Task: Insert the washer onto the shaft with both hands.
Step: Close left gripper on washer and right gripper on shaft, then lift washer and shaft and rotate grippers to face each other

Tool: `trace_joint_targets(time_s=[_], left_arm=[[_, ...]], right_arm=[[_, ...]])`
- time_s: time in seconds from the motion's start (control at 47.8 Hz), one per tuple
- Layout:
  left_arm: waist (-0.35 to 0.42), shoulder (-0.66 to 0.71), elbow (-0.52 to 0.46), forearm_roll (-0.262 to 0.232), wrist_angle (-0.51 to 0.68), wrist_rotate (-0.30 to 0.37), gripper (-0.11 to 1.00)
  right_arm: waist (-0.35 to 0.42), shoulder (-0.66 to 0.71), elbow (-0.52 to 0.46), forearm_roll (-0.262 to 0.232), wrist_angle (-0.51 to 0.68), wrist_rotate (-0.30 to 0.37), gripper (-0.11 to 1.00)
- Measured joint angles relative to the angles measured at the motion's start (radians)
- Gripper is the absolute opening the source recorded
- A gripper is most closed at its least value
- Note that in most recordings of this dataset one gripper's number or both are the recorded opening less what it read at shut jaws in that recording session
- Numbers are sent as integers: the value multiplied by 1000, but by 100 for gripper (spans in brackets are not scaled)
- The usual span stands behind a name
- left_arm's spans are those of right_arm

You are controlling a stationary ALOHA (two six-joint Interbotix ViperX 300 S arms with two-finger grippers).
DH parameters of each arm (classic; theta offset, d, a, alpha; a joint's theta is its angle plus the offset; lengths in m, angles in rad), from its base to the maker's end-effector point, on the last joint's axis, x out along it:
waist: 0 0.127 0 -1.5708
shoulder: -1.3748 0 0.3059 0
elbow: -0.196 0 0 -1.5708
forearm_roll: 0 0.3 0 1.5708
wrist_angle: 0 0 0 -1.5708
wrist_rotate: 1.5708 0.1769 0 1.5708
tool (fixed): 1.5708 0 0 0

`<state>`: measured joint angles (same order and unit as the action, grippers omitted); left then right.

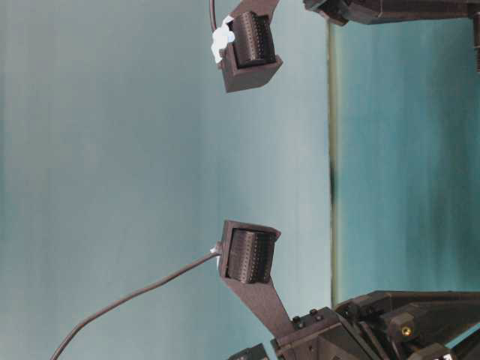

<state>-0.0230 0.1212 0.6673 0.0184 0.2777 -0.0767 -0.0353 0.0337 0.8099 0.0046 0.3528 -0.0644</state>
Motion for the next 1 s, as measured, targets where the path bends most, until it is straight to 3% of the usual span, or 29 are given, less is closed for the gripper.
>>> trace_joint_targets(time_s=[0.335,0.565,1.004], left_arm=[[0,-18,3,0,-14,8,37],[0,-103,43,0,-77,17,37],[0,-265,155,0,-222,17,37]], right_arm=[[2,-11,3,-2,5,-31,0],[6,-69,25,-3,3,-34,0],[8,-184,92,6,-133,-34,0]])
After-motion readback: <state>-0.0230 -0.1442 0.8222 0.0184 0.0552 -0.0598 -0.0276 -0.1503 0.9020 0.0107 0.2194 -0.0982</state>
